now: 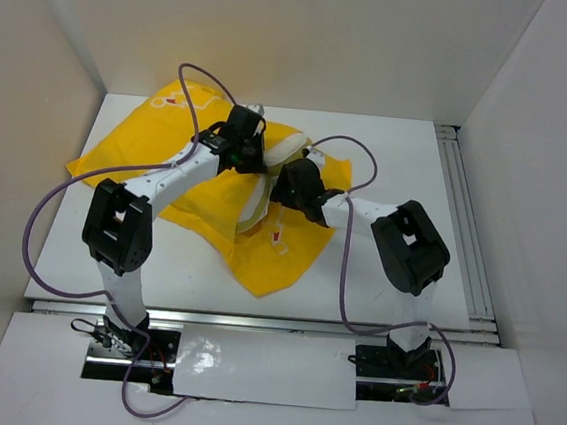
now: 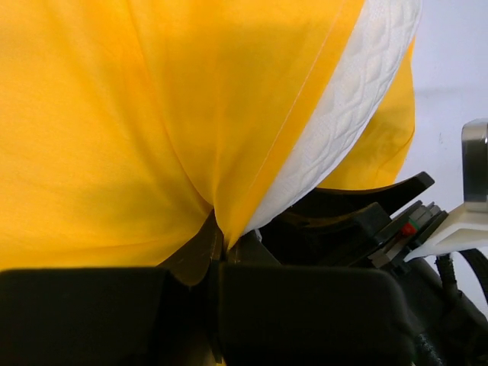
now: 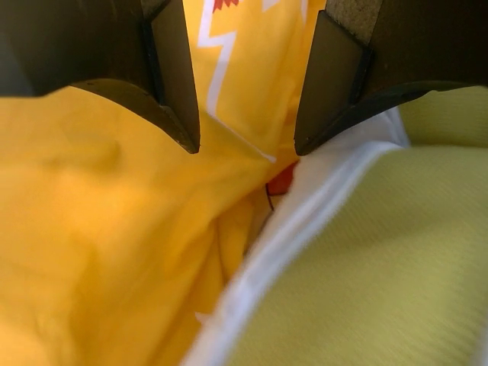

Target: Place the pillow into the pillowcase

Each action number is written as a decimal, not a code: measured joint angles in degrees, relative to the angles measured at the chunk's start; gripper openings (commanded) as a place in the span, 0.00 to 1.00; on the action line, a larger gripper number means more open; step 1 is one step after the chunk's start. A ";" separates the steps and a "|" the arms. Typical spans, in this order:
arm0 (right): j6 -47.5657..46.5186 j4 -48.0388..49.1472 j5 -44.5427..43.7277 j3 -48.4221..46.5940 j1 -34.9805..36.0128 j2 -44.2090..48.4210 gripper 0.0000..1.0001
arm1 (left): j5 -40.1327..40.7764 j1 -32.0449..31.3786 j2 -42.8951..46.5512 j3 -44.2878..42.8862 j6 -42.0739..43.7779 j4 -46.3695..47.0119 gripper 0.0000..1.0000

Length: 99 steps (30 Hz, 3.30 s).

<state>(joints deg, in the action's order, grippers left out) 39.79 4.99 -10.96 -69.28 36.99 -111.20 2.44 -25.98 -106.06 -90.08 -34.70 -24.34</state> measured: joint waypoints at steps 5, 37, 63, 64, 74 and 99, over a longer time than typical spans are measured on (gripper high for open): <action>-0.31 -0.55 -0.74 4.00 0.02 2.99 0.60 | -1.01 0.20 0.04 0.81 -0.15 2.14 0.00; -1.27 -3.58 -6.34 -7.37 2.14 -8.17 0.34 | -4.04 0.94 1.70 5.90 -0.07 7.39 0.00; -7.15 6.82 5.84 18.97 -6.25 26.99 0.00 | -6.75 3.63 2.01 6.10 0.39 9.01 0.00; -7.41 7.52 7.28 19.43 -6.73 27.21 0.00 | -6.32 3.04 2.01 6.10 1.53 8.68 0.00; -7.85 7.74 14.95 26.45 -16.90 40.13 0.00 | 1.01 3.21 3.17 12.57 -1.55 10.38 0.00; -7.32 12.87 31.32 27.67 -25.59 40.72 0.00 | -9.07 -2.14 10.27 8.90 12.76 5.38 1.00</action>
<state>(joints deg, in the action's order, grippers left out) 32.47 17.87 20.36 -41.60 11.40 -70.48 -6.63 -28.12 -95.79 -81.19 -21.93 -18.96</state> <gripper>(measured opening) 0.007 0.995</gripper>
